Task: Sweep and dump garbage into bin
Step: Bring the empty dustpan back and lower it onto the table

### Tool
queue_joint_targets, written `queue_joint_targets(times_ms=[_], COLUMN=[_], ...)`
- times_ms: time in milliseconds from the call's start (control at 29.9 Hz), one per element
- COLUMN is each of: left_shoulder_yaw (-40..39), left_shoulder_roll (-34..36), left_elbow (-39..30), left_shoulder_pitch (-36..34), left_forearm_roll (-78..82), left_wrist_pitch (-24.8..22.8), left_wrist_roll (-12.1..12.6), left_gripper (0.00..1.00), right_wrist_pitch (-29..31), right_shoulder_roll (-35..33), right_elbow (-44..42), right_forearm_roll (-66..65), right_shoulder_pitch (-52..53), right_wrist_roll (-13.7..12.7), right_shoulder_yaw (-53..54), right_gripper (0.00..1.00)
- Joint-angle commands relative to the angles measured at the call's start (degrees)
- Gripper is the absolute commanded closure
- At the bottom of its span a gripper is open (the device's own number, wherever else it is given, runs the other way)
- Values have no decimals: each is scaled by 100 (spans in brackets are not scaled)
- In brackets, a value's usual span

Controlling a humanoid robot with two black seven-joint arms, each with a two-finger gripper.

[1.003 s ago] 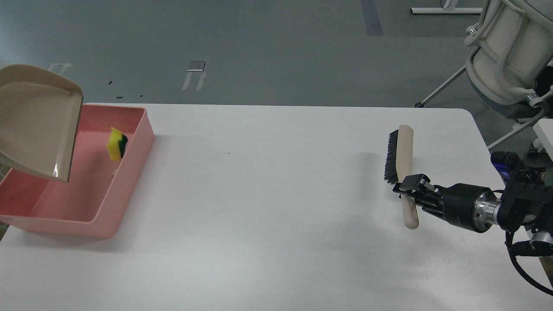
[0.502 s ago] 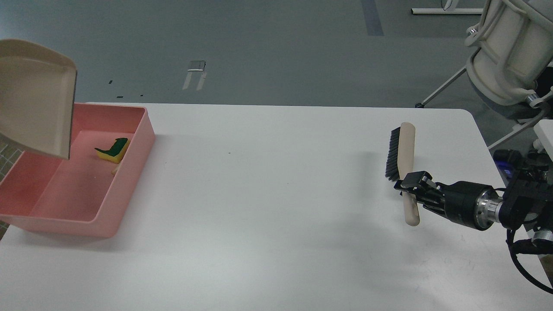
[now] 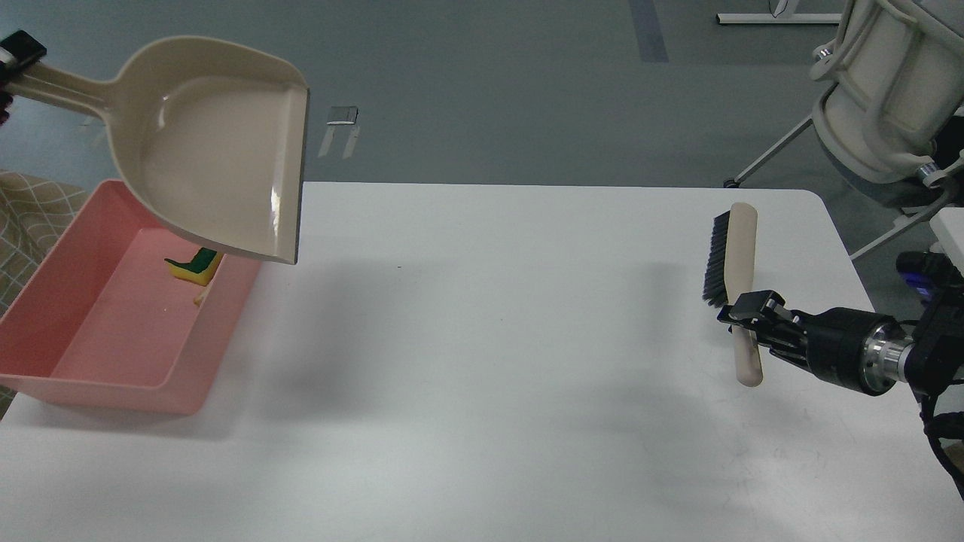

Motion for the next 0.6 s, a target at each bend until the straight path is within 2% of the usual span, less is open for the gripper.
queue_joint_targets(times_ms=[0, 67, 234, 334, 569], left_shoulder_yaw=[1113, 1519, 1741, 1899, 2445], left_shoulder_roll=[-680, -848, -1015, -1295, -2053], left_elbow=[-98, -116, -55, 200, 904], left_shoulder_pitch=[-952, -1200, -1228, -1272, -1791], left_forearm_roll=[120, 121, 138, 156, 701], left_wrist_pitch=[28, 72, 160, 187, 196], left_wrist_roll=[243, 225, 243, 243, 199], left_gripper=[100, 100, 100, 100, 100], right_wrist_pitch=[0, 0, 0, 0, 0], right_shoulder_roll=[-105, -298, -694, -835, -1003], right_elbow=[-10, -10, -54, -19, 245], right_forearm_roll=[-20, -11, -11, -2, 33], right_shoulder_pitch=[-2, -10, -124, -151, -230], right_wrist_roll=[-1, -1, 78, 219, 307], right_shoulder_yaw=[7, 7, -2, 15, 33], right_gripper=[100, 100, 100, 100, 100])
